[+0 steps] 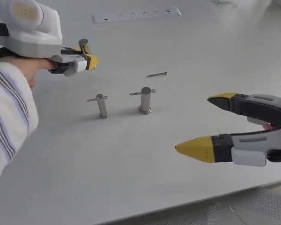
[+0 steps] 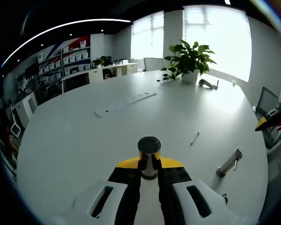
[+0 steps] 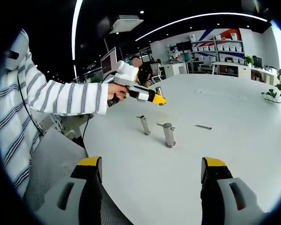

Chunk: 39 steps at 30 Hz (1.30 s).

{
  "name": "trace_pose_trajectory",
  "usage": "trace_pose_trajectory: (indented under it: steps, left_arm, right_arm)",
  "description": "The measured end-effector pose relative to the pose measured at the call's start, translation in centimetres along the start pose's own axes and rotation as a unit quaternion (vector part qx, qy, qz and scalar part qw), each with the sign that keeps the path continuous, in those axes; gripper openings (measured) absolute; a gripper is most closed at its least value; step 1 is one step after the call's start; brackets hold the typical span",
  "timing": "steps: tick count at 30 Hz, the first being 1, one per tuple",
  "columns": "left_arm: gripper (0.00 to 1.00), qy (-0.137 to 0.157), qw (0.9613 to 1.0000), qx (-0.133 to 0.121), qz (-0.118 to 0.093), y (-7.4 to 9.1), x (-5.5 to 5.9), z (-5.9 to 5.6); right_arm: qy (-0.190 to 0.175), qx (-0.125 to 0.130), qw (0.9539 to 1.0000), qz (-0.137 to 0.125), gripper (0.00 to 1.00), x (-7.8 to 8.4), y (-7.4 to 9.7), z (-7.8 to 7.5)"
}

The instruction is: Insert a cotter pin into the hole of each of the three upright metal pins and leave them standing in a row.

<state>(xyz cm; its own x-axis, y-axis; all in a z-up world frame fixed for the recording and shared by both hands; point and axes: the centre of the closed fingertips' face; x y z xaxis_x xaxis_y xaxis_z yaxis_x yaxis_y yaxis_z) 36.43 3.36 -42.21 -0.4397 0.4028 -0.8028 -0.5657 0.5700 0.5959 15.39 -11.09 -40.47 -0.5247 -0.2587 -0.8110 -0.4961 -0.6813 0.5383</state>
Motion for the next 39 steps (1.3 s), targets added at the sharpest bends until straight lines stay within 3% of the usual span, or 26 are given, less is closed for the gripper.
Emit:
trace_pose_trajectory:
  steps: [2,5,8,13,17,21,26,31,39]
  left_arm:
    - [0.09,-0.007,1.0000,0.005,-0.005,0.7,-0.4,-0.6]
    - [0.09,-0.049,0.9988,-0.001,-0.003,1.8,-0.8,-1.5]
    - [0.09,-0.046,0.9988,0.010,-0.014,2.8,-1.4,-3.0]
    - [0.09,-0.062,0.9971,0.029,-0.033,4.8,-2.6,-6.6]
    - [0.09,-0.075,0.9953,0.045,-0.040,5.1,-3.1,-7.9]
    - [0.09,-0.099,0.9926,0.062,-0.035,4.9,-2.9,-9.0]
    - [0.10,-0.119,0.9890,0.084,-0.026,5.2,-1.8,-11.7]
    - [0.10,-0.120,0.9869,0.106,-0.019,5.5,-0.4,-13.9]
    - [0.10,-0.093,0.9871,0.130,-0.012,5.2,1.7,-16.1]
  right_arm:
    - [0.001,-0.003,1.0000,-0.003,0.86,-0.1,0.0,0.2]
    - [0.007,-0.004,1.0000,-0.002,0.86,-0.2,0.0,0.4]
    - [0.011,-0.005,0.9999,-0.002,0.86,-0.2,0.1,0.3]
    - [0.018,-0.006,0.9998,-0.001,0.86,-0.3,0.3,0.5]
    - [0.020,-0.005,0.9998,0.000,0.86,-0.2,0.4,0.5]
    - [0.021,-0.003,0.9998,-0.001,0.86,-0.3,0.4,0.5]
    - [0.019,-0.003,0.9998,-0.003,0.86,-0.5,0.3,0.6]
    - [0.019,-0.003,0.9998,-0.001,0.86,-0.4,0.2,0.7]
    - [0.017,-0.002,0.9998,0.000,0.86,-0.3,0.3,0.5]
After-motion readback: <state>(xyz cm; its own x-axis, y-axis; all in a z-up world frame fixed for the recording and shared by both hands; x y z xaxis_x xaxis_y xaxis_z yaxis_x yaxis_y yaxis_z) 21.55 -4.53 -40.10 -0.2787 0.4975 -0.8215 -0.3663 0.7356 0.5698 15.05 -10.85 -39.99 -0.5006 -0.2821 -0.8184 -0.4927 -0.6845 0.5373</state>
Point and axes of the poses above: the centre of the closed fingertips' face, and the gripper's own axes: y roughly backward along the fingers, z roughly to its left, x roughly out of its underside, and after that the axes turned 5 degrees about z, right-handed
